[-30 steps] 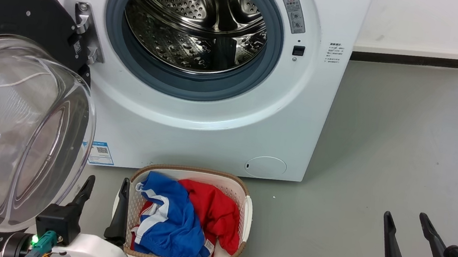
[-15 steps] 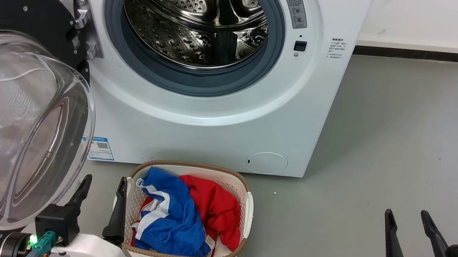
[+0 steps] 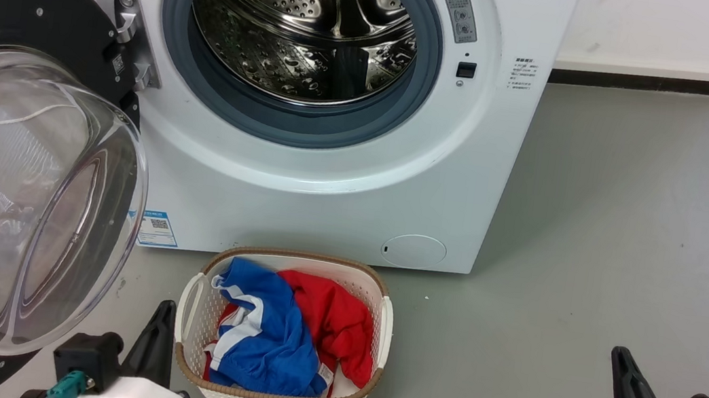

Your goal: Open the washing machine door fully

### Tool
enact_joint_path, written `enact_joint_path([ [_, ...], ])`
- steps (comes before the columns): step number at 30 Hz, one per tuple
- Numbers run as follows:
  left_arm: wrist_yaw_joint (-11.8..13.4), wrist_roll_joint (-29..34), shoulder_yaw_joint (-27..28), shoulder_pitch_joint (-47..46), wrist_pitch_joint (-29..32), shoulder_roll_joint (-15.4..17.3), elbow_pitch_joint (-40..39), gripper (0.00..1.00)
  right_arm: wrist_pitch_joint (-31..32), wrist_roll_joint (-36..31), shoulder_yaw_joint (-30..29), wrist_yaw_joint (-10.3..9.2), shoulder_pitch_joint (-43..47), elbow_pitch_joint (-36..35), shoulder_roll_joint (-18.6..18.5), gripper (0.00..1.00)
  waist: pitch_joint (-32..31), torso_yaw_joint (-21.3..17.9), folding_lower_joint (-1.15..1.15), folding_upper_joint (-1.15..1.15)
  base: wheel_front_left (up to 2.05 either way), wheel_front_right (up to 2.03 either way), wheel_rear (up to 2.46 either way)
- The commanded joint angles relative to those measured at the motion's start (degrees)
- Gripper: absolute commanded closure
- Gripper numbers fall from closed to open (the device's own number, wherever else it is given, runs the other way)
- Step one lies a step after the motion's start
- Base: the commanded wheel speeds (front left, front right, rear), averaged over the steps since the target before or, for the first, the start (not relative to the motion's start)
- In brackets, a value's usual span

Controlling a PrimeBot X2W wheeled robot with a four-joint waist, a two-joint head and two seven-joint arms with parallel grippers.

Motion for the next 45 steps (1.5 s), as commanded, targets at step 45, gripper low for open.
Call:
enact_joint_path([
  [45, -10.94, -34.71, 11.66, -5.19, 7.99, -5.63, 4.16, 1.00, 3.60, 42.46, -2.30, 0.01, -7.16, 6.65, 1.06, 1.00, 0.24, 0.62, 0.00, 0.00, 0.00, 0.00, 0.00],
])
